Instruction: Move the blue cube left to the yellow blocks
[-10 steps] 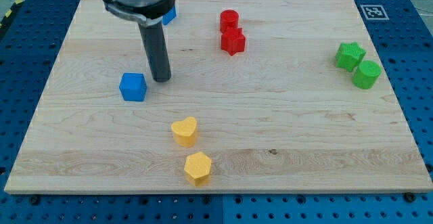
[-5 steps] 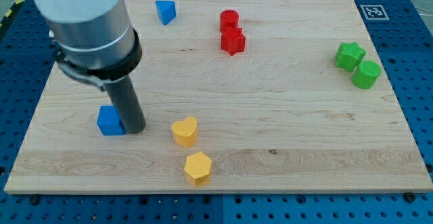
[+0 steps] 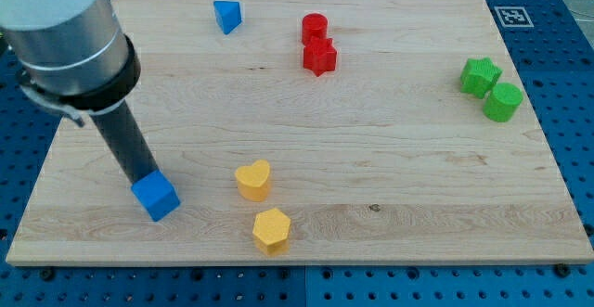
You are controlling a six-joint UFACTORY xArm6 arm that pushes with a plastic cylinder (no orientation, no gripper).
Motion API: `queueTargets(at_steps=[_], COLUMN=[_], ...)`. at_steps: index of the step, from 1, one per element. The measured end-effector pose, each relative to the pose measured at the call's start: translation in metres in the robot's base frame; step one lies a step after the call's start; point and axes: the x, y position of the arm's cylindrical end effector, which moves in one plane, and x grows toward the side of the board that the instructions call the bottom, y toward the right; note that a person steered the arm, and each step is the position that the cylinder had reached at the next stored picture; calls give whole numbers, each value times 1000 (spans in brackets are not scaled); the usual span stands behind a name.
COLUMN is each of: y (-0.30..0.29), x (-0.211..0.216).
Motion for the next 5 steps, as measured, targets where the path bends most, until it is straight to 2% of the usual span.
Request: queueTargets(at_steps=[1,2,3,5], y=[2,30,62,30], x=[-11,-22,-1,14])
